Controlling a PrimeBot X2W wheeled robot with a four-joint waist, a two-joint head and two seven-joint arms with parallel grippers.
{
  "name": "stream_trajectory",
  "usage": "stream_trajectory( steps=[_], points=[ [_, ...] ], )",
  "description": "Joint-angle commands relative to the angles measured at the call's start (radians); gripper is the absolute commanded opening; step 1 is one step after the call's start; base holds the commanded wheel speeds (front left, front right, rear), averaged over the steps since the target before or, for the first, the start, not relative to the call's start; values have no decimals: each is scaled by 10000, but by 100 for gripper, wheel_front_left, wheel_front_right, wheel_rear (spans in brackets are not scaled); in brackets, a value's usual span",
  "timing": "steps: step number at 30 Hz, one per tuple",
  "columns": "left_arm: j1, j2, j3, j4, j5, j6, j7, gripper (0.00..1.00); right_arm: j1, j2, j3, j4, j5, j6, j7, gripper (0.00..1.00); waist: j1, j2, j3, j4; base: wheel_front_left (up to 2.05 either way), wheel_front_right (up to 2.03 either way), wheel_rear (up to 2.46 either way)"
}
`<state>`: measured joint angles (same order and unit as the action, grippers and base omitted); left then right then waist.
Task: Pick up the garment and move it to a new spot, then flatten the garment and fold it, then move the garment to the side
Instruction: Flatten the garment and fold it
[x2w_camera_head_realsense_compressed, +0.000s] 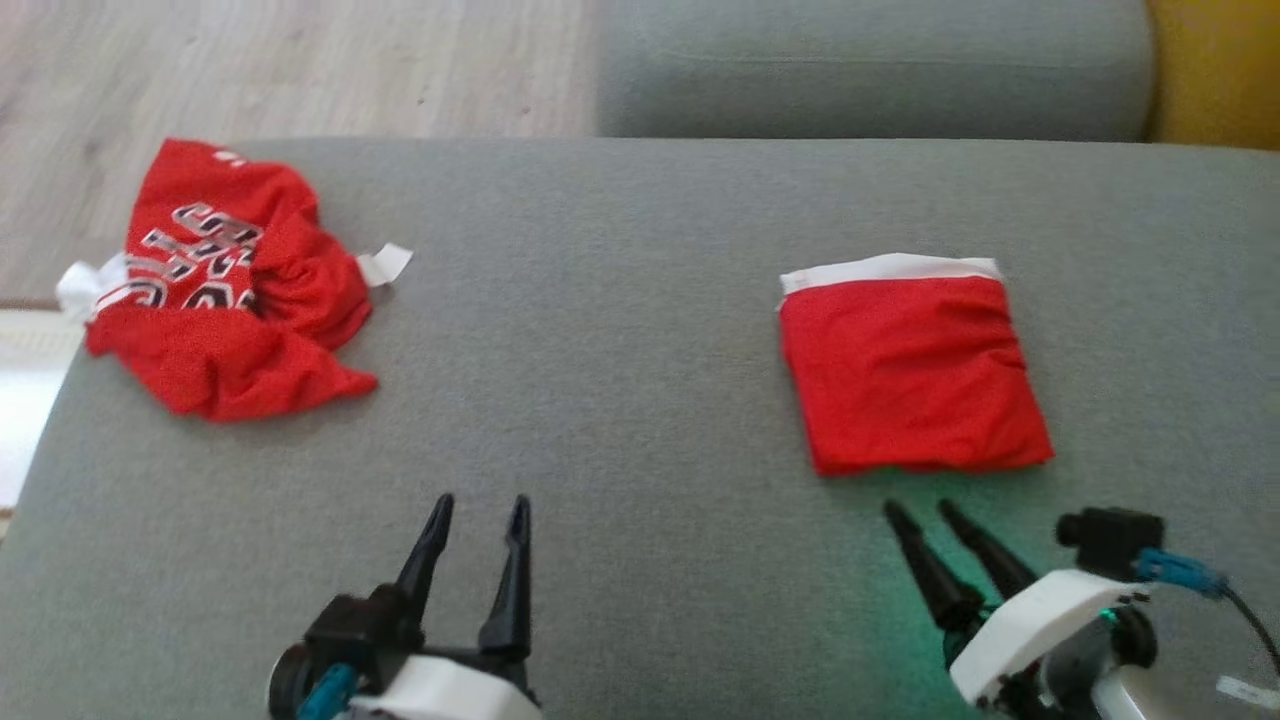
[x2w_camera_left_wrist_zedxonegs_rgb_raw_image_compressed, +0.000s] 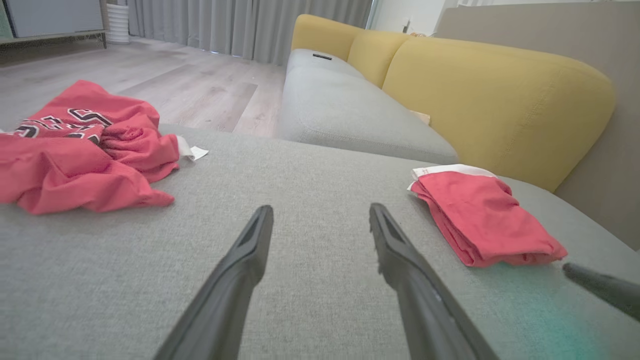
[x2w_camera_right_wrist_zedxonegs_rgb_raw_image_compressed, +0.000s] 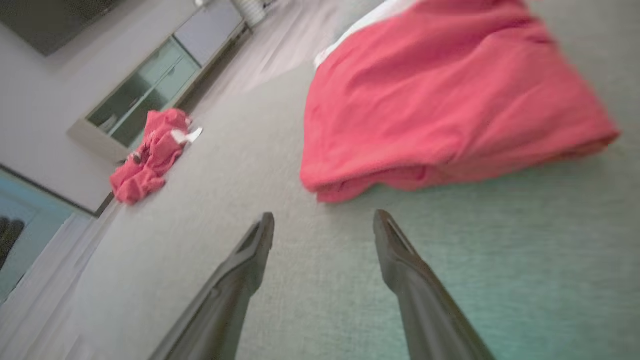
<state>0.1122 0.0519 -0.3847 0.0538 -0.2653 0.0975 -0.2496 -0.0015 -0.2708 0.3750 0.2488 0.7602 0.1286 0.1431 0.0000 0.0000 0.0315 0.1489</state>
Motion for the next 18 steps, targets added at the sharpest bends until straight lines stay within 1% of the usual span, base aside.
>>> stream_trajectory(
  steps=[1, 8, 10, 14, 16, 17, 18],
  points=[
    [29, -16, 492, -265, 49, 103, -122, 100, -195, 72, -225, -263, -348, 21, -690, 100, 0, 0, -240, -378, 0, 0, 0],
    [464, -16, 1120, -349, 250, 237, -122, 100, -247, 225, -735, 105, -2047, 21, -3109, 100, 0, 0, -698, -987, 0, 0, 0],
    [605, -16, 1269, -444, 326, 322, -122, 100, -321, 297, -814, 352, -2588, 21, -3599, 100, 0, 0, -794, -1132, 0, 0, 0],
    [902, -16, 1550, -725, 560, 526, -122, 100, -410, 535, -1216, 702, -3915, 21, -4017, 100, 0, 0, -1018, -1371, 0, 0, 0],
    [1101, -16, 1719, -926, 690, 674, -122, 100, -379, 802, -1603, 478, -4572, 21, -4039, 100, 0, 0, -1152, -1474, 0, 0, 0],
    [1101, -16, 1719, -926, 690, 674, -122, 100, -379, 802, -1603, 478, -4572, 21, -4039, 100, 0, 0, -1152, -1474, 0, 0, 0],
    [1204, -16, 1803, -1042, 795, 750, -122, 100, -284, 981, -1834, 315, -4814, 21, -4042, 100, 0, 0, -1215, -1517, 0, 0, 0]
  ],
)
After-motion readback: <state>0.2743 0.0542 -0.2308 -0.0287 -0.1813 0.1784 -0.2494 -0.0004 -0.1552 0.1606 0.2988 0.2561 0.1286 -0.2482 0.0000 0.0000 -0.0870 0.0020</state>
